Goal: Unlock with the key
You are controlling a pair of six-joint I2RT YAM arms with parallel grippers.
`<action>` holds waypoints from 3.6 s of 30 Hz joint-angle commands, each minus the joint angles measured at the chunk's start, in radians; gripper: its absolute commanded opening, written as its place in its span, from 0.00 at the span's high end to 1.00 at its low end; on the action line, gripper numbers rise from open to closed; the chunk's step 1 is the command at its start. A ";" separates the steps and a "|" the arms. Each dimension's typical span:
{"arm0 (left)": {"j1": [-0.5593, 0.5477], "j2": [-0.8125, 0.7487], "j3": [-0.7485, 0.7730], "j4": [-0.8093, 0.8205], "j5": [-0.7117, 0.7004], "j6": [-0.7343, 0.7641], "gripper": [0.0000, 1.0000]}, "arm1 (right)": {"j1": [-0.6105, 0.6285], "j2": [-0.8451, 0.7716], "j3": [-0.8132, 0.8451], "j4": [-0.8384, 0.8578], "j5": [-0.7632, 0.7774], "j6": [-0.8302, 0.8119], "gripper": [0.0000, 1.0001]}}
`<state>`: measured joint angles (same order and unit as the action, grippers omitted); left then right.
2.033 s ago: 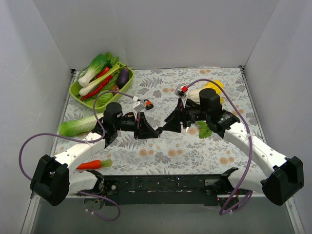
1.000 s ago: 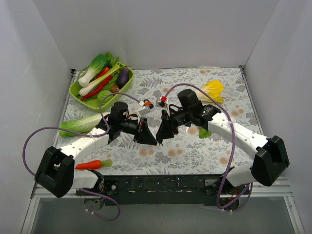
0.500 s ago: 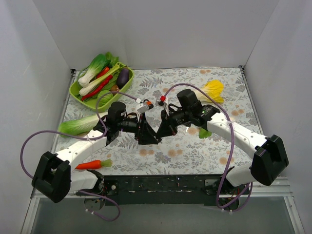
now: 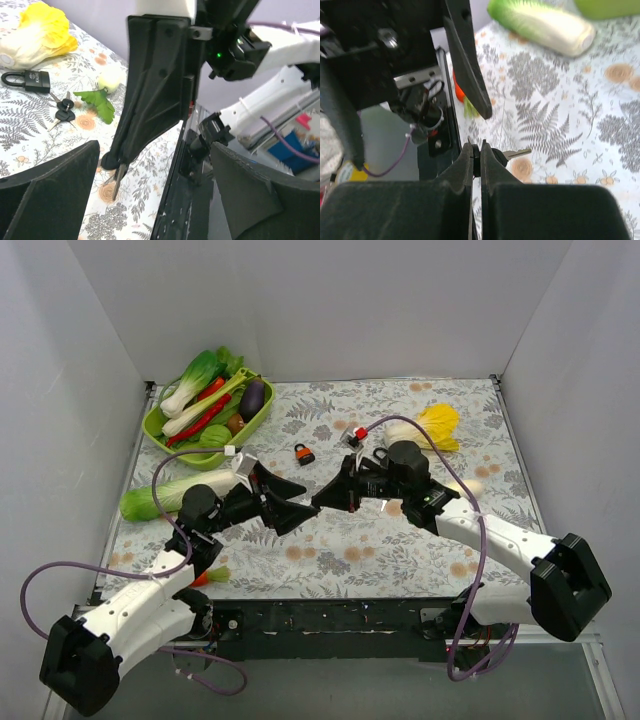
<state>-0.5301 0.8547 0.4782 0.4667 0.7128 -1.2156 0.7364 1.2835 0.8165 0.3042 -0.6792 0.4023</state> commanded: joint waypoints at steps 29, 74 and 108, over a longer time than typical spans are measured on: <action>0.005 0.009 -0.050 0.265 -0.228 -0.375 0.52 | 0.006 -0.093 -0.070 0.530 0.184 0.187 0.99; 0.007 0.066 0.321 -0.599 0.183 0.307 1.00 | -0.083 -0.096 -0.042 0.216 -0.270 0.027 0.31; 0.007 0.113 0.395 -0.712 0.221 0.419 1.00 | -0.032 -0.035 -0.019 0.197 -0.310 0.006 0.98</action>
<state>-0.5228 0.9752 0.8333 -0.2329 0.9283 -0.8223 0.6964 1.2518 0.7635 0.4732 -0.9787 0.4126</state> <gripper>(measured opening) 0.028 0.094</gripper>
